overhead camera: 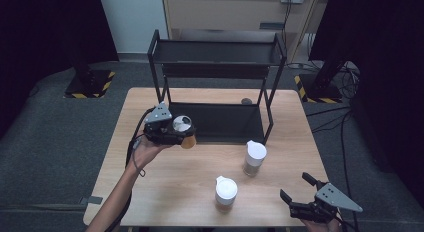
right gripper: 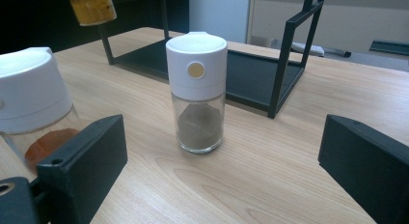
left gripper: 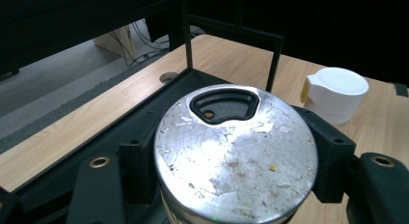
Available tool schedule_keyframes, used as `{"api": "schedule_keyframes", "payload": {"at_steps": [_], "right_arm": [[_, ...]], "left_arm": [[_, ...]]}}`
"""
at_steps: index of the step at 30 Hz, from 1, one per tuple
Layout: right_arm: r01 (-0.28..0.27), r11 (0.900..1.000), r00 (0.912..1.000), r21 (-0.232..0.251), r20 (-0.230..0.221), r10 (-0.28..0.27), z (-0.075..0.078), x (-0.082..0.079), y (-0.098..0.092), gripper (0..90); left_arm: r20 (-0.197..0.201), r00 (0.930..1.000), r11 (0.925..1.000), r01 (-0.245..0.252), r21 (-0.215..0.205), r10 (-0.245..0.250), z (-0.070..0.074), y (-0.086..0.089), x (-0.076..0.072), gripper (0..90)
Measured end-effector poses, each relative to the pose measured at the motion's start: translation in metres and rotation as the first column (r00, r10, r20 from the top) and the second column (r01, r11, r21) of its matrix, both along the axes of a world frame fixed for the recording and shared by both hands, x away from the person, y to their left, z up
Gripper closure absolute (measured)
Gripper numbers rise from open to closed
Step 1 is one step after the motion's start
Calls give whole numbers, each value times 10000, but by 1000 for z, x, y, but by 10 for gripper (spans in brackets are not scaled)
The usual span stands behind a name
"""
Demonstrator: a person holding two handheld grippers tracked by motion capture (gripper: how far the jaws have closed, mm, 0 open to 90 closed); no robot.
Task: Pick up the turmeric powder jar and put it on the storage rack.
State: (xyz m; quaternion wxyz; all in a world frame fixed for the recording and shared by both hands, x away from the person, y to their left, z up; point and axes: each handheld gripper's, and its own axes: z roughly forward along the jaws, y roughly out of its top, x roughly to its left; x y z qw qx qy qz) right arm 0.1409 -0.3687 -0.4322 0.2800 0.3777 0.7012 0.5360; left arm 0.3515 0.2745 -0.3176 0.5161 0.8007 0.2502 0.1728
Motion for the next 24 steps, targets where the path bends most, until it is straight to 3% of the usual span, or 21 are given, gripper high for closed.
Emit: {"api": "schedule_keyframes", "payload": {"at_steps": [13,24], "right_arm": [[-45,10000,10000,47,-30,45,0,1,-1,34],[-32,10000,10000,45,-34,32,-1,1,-1,35]], "left_arm": [[-184,9965,9965,-812,180,815,6,-15,18,339],[-439,9834,9838,-1742,418,1760,-6,-29,39,340]]}}
